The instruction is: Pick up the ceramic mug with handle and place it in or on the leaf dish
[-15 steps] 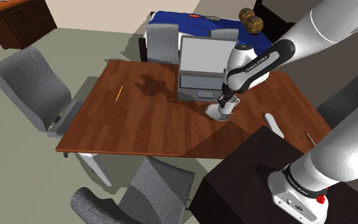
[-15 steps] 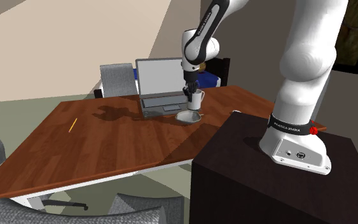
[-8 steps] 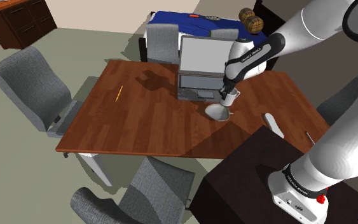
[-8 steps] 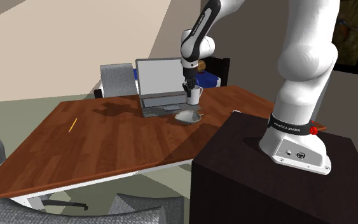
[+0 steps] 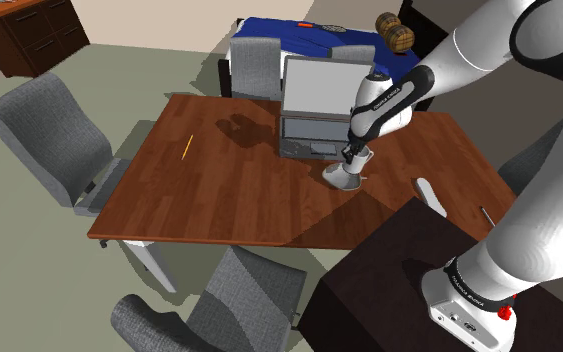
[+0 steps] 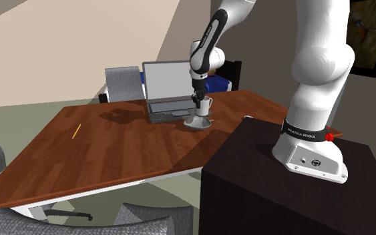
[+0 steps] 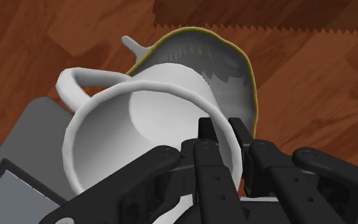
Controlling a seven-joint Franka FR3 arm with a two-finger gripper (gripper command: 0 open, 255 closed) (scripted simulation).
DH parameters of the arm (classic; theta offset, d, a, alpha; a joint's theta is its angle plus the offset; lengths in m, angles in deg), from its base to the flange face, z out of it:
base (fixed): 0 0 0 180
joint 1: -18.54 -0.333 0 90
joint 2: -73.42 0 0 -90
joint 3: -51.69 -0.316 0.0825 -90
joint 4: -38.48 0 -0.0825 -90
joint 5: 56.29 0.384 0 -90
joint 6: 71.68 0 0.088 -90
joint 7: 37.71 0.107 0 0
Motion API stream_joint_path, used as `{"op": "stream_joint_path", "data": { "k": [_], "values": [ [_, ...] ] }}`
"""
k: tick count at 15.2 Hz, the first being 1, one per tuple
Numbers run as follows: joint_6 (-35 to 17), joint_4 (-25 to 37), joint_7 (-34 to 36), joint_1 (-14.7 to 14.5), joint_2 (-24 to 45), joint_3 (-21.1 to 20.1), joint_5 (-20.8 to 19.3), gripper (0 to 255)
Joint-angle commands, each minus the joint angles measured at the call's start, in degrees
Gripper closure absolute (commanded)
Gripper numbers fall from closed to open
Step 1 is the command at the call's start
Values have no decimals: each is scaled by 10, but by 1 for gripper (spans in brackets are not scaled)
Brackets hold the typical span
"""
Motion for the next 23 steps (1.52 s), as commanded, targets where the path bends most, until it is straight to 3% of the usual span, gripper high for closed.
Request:
{"op": "stream_joint_path", "data": {
  "k": [1, 7, 15, 16, 21, 23],
  "values": [
    [-15, 3, 2, -1, 17, 1, -2, 255],
    [-56, 12, 9, -3, 68, 6, -8, 255],
    [-56, 12, 9, -3, 68, 6, -8, 255],
    [-56, 12, 9, -3, 68, 6, -8, 0],
    [-56, 12, 9, -3, 68, 6, -8, 0],
    [-25, 4, 6, -3, 28, 2, -4, 0]
  ]
}}
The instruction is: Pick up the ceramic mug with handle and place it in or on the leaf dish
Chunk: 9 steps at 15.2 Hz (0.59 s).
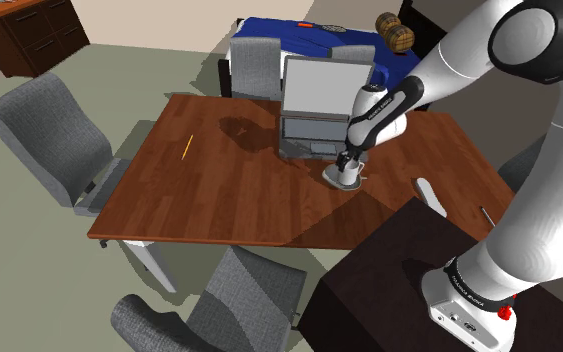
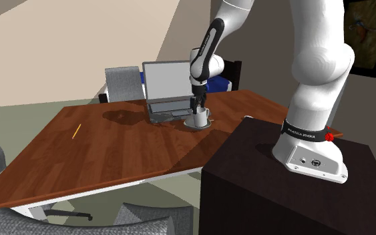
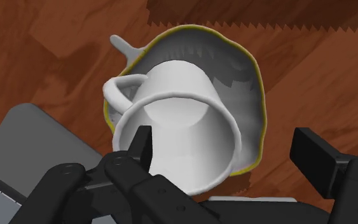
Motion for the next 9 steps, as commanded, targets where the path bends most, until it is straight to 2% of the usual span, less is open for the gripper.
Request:
{"op": "stream_joint_path", "data": {
  "k": [1, 2, 9],
  "values": [
    [31, -8, -3, 1, -38, -3, 4, 0],
    [44, -9, -4, 1, -53, -5, 6, 0],
    [44, -9, -4, 0, -53, -4, 6, 0]
  ]
}}
